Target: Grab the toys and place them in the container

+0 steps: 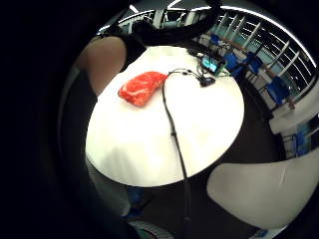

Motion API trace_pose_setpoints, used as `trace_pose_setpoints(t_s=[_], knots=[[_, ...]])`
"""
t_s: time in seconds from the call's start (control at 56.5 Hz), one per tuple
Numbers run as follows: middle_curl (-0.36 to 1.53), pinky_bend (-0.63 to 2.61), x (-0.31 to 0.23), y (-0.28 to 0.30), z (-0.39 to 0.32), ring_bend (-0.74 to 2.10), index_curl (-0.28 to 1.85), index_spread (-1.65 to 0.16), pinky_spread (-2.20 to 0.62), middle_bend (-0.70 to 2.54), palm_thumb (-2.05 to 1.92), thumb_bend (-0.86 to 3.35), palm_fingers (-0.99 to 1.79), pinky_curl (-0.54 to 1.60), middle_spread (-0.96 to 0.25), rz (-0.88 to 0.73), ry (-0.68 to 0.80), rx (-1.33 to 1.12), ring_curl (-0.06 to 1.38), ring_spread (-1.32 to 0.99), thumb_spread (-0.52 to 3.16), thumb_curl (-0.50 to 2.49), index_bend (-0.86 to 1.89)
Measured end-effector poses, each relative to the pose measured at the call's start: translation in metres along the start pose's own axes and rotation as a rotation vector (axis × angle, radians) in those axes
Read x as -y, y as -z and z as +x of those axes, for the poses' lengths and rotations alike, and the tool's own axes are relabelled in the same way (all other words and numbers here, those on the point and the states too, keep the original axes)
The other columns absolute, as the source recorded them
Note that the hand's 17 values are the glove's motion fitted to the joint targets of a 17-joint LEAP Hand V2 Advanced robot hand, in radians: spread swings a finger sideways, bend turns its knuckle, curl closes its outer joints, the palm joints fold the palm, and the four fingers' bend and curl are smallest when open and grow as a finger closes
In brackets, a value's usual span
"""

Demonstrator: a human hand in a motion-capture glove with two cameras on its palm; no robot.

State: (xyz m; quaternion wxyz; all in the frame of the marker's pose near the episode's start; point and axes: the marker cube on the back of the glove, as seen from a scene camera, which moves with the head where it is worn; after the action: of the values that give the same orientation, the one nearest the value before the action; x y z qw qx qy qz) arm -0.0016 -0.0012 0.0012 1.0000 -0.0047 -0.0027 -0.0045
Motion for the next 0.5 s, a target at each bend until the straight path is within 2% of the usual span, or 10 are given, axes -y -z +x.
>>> trace_pose_setpoints(t_s=[0.088,0.195,0.495], knots=[[0.05,0.47,0.005,-0.003,-0.003,0.30,0.10,-0.23,0.00,0.17,0.07,0.06,0.36,0.14,-0.15,-0.018,0.011,-0.007,0.08,-0.15,0.77,0.05,0.23],[0.08,0.51,0.010,-0.005,-0.007,0.31,0.14,-0.31,0.00,0.18,0.07,0.07,0.32,0.19,-0.20,-0.029,0.018,-0.016,0.10,-0.21,1.06,0.09,0.21],[0.15,0.56,0.042,-0.020,-0.012,0.35,0.23,-0.38,0.01,0.18,0.04,0.03,0.27,0.24,-0.24,-0.122,0.013,-0.010,0.14,-0.27,1.35,0.18,0.19]])
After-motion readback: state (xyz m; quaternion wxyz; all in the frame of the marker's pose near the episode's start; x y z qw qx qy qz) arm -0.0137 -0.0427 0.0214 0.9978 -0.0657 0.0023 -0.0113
